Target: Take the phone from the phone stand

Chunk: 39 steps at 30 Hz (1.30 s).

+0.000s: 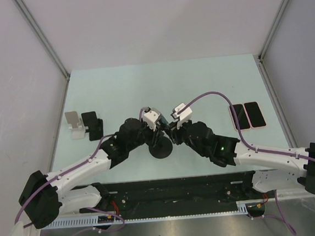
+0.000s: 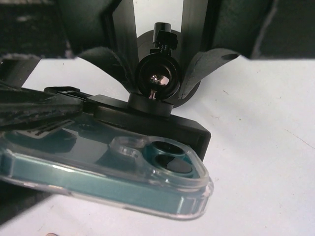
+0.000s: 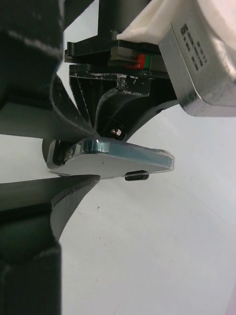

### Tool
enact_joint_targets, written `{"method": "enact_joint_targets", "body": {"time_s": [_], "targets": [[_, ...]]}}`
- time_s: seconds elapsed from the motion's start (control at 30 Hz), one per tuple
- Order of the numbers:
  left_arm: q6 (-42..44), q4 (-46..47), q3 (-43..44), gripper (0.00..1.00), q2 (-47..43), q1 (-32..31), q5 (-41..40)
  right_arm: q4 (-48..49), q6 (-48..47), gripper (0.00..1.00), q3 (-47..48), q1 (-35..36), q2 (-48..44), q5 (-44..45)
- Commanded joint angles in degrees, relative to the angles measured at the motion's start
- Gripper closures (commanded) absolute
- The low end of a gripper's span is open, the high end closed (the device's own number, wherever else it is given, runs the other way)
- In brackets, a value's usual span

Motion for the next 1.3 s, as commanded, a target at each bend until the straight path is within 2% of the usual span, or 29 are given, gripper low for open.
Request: {"method": "enact_joint_targets", "body": {"time_s": [0.0, 0.03, 0.1, 0.13, 0.33, 0.43, 0.6, 0.8, 0.87, 0.9, 1.0, 1.27], "targets": [[-3.52, 3.32, -0.49, 1.00, -2.55, -0.59, -3.58, 1.45, 0.77, 0.70, 2.68, 0.04, -0.19, 2.17], [-4.31, 3.32, -0.67, 1.00, -2.72, -0.59, -4.91, 1.10, 0.95, 0.83, 2.69, 0.22, -0.54, 2.00], [-5.45, 2.18, -0.67, 1.00, -2.55, -0.59, -8.41, 0.14, 1.21, 0.97, 2.77, 0.65, -1.16, 1.91], [-5.72, 1.39, -0.58, 1.00, -2.46, -0.59, -9.39, -0.13, 1.30, 1.00, 2.77, 0.83, -1.34, 2.08], [-8.36, -1.42, -1.37, 1.00, -3.95, -0.24, -19.14, -4.87, 1.22, 1.00, 3.21, 3.11, -3.62, 3.58], [-8.36, -2.13, -0.93, 1.00, -4.04, 0.29, -21.00, -9.26, 1.48, 1.00, 3.91, 4.26, -4.06, 3.75], [-8.18, -3.53, -0.85, 1.00, -4.13, 0.99, -21.09, -11.65, 2.45, 1.00, 4.09, 4.79, -4.24, 3.40], [-4.24, -2.83, -0.85, 1.00, -4.57, -1.37, -18.54, -6.73, 1.57, 1.00, 4.09, 4.61, -3.19, 6.91], [-3.44, -0.11, -1.46, 1.00, -5.27, -2.78, -18.02, -1.99, 0.87, 0.84, 4.09, 4.26, -1.69, 7.79], [-3.09, 0.76, -1.98, 1.00, -5.62, -3.05, -17.32, -0.85, 0.34, 0.70, 4.09, 4.17, -1.17, 7.88], [-2.65, 2.70, -3.31, 1.00, -7.03, -3.75, -16.61, 2.24, 0.16, 0.57, 4.53, 3.12, 1.03, 9.11], [-1.41, 2.88, -2.96, 1.00, -6.42, -5.42, -16.35, 6.20, -1.51, 0.48, 5.67, 0.83, 3.67, 6.66]]}}
